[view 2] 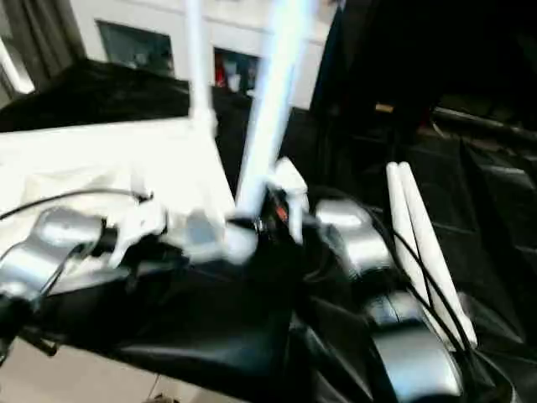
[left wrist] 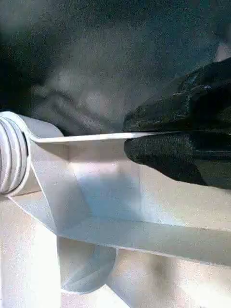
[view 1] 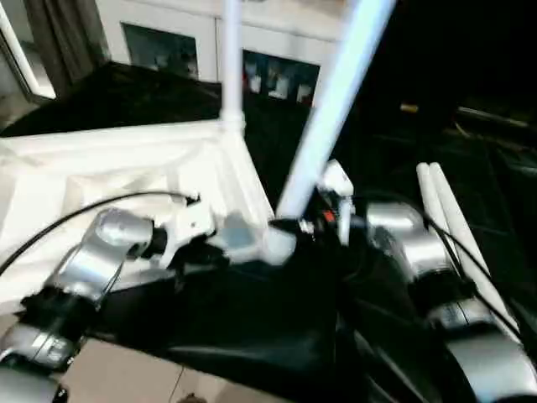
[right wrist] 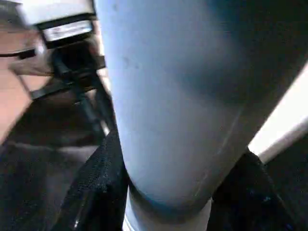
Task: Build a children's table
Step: Insert table leg to table base
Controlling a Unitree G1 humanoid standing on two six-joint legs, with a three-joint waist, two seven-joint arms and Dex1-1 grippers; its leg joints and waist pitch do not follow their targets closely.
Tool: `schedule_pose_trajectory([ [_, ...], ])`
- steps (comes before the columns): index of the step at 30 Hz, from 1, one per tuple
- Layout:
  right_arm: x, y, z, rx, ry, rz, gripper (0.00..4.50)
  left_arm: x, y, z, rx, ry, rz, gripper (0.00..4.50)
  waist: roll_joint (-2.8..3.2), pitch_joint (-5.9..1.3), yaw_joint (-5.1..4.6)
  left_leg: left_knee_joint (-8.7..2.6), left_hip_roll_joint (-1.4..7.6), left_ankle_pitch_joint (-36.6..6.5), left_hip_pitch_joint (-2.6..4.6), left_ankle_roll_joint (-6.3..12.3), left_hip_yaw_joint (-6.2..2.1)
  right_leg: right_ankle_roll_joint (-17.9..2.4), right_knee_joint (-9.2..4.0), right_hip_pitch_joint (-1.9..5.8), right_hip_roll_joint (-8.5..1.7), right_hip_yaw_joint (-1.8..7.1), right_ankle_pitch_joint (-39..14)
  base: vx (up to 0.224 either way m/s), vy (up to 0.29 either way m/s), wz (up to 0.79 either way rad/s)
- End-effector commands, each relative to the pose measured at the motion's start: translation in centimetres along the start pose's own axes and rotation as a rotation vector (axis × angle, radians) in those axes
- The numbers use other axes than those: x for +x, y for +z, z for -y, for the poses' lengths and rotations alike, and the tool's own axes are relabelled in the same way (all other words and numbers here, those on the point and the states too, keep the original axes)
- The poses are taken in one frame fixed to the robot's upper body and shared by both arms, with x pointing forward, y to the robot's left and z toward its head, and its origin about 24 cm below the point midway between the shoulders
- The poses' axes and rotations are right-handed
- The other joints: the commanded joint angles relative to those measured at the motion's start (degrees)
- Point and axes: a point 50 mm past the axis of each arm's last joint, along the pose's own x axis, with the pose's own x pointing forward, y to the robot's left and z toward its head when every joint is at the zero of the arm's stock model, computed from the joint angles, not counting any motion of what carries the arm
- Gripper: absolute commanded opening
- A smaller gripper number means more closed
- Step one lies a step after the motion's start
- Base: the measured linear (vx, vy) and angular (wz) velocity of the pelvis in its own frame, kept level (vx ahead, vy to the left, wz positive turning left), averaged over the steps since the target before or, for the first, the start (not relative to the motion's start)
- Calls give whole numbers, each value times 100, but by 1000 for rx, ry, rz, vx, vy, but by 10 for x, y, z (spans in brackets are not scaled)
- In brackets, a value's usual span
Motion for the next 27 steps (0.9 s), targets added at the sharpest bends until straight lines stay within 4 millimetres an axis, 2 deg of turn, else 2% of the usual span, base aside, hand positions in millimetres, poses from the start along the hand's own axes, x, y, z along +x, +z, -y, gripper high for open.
schedule_pose_trajectory([
  [1,-29,-72,-19,234,13,-297,188,-12,29,3,146,-88,82,0,181,-212,-12,-363,247,-1045,144,77,-35,-1323,-311,125,-457,270,708,0,0,0],
  [3,-32,-73,-26,249,56,-299,188,-13,28,6,146,-104,84,0,181,-210,0,-369,253,-1044,145,64,-34,-1326,-320,123,-457,280,635,0,0,0],
  [4,-32,-74,-28,246,72,-308,188,-13,28,6,146,-114,84,0,202,-204,1,-368,242,-1003,135,61,-31,-1344,-316,118,-456,283,653,0,0,0],
  [11,-31,-75,-29,188,60,-366,188,-10,29,7,156,-119,68,0,186,-224,-26,-338,219,-824,130,44,-28,-1392,-294,130,-458,279,866,0,0,0],
  [14,-28,-70,-25,157,3,-355,188,-9,30,6,163,-109,70,0,178,-219,-28,-339,217,-829,131,40,-28,-1383,-297,131,-456,282,835,0,0,0],
  [19,-29,-61,-18,114,-57,-312,188,-9,29,2,180,-64,53,0,176,-202,-35,-362,225,-1079,134,-20,-32,-1334,-331,118,-471,299,375,0,0,0],
  [23,-30,-51,-19,17,-98,-263,188,-10,27,-1,176,-29,47,0,176,-214,-30,-357,225,-984,138,-23,-40,-1283,-316,119,-463,302,529,0,0,0],
  [24,-30,-50,-19,4,-103,-259,188,-10,27,-1,175,-28,48,0,153,-215,-24,-350,216,-928,130,3,-37,-1276,-307,123,-463,301,598,0,0,0],
  [27,-29,-48,-22,-54,-154,-260,188,-10,27,-1,174,-19,49,0,158,-199,-23,-351,207,-953,130,21,-32,-1225,-333,115,-462,309,481,0,0,0],
])
